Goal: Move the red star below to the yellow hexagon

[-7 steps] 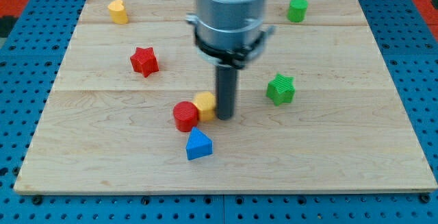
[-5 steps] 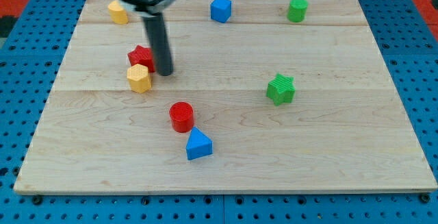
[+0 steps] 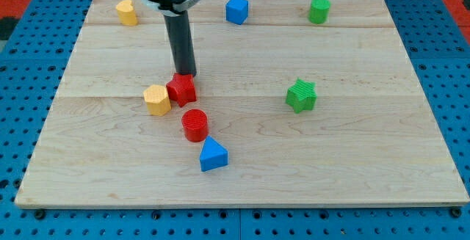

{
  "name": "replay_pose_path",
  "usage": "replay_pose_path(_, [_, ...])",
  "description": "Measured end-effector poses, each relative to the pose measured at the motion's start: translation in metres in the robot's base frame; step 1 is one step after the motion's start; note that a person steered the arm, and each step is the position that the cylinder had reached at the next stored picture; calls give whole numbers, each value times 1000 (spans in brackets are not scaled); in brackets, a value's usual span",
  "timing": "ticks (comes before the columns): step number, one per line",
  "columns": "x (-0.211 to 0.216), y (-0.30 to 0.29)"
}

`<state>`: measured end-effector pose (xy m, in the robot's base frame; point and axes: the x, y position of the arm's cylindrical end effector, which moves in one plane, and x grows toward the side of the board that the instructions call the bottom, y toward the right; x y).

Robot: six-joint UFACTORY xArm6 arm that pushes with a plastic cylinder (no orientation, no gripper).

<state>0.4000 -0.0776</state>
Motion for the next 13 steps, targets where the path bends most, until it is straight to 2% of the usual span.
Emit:
replay_pose_path(4, [10,6])
replay_pose_path(5, [29,2])
replay_pose_path(7, [103,-18])
replay_pose_path(8, [115,-36])
replay_pose_path(9, [97,-74])
replay_pose_path(10, [60,-84])
replay_pose_path(11, [32,-76])
replay_pose_path(12, [24,-90])
replay_pose_path(13, [13,-61])
